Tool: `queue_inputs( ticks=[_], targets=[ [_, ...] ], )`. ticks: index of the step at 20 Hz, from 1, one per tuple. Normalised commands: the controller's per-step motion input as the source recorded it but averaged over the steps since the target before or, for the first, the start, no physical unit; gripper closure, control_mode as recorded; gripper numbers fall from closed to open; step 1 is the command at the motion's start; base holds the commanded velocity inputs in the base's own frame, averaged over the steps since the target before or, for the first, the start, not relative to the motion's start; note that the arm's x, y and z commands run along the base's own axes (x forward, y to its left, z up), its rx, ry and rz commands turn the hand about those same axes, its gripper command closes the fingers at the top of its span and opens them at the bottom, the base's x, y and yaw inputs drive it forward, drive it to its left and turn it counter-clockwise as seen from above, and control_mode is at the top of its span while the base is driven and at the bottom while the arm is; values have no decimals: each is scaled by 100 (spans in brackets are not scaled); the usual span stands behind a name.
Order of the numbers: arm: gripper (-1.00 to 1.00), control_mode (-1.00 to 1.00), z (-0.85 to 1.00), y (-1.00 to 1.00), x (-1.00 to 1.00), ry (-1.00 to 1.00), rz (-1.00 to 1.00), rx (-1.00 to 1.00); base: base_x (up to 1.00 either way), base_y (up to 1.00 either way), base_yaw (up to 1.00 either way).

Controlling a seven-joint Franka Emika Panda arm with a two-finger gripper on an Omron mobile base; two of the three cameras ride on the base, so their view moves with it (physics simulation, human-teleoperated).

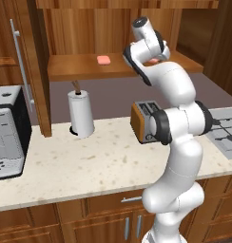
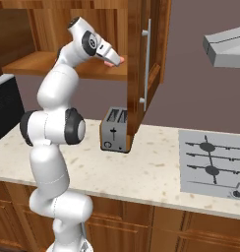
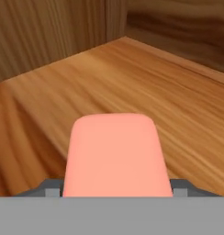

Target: Locate and retrieve the bar soap and bar soap from the cabinet. Place them next to the sink.

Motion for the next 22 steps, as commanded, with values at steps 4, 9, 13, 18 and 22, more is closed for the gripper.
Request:
queue_inputs(
  ticks=[4, 9, 13, 18, 22],
  targets=[
    [100, -100, -3, 0, 0, -3, 0, 2, 0, 0, 0],
    [100, -100, 1, 2, -3, 0, 0, 0, 0, 0, 0],
    [100, -100, 8, 12, -26, -1, 2, 0, 0, 0, 0],
    [100, -100, 1, 10, -33, -4, 3, 0, 0, 0, 0],
    [100, -100, 1, 7, -44, -4, 1, 1, 0, 0, 0]
  ],
)
